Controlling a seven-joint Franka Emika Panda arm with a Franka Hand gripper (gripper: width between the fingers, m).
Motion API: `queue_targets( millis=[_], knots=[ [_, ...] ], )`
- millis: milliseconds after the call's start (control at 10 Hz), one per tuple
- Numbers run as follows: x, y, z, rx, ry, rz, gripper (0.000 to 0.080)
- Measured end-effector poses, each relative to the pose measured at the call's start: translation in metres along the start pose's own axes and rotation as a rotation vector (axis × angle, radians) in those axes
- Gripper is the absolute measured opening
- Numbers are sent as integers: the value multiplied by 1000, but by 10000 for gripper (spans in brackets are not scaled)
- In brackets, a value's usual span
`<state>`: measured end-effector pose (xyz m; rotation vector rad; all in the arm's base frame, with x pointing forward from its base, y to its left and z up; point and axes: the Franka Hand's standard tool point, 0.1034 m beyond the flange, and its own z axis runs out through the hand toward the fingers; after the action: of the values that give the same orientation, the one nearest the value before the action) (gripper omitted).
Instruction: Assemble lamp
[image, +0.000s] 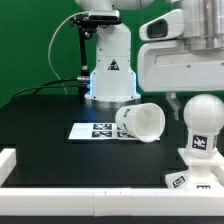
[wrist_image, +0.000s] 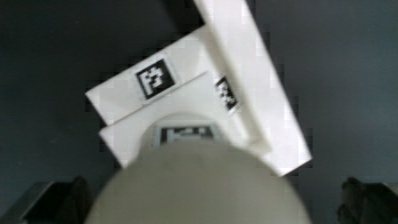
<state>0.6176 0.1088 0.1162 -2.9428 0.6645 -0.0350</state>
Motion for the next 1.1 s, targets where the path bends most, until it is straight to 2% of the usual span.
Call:
queue_targets(
  millis=[300, 400, 500, 700, 1000, 1100],
  knots=[
    [2, 4, 1, -4, 0, -203, 698],
    [4, 6, 1, -35, 11, -434, 698],
    [6, 5, -1, -52, 12, -609, 698],
    [10, 7, 1, -56, -7, -859, 698],
    [9, 7, 1, -55, -7, -839, 672],
    [9, 7, 1, -55, -7, -831, 571]
  ],
)
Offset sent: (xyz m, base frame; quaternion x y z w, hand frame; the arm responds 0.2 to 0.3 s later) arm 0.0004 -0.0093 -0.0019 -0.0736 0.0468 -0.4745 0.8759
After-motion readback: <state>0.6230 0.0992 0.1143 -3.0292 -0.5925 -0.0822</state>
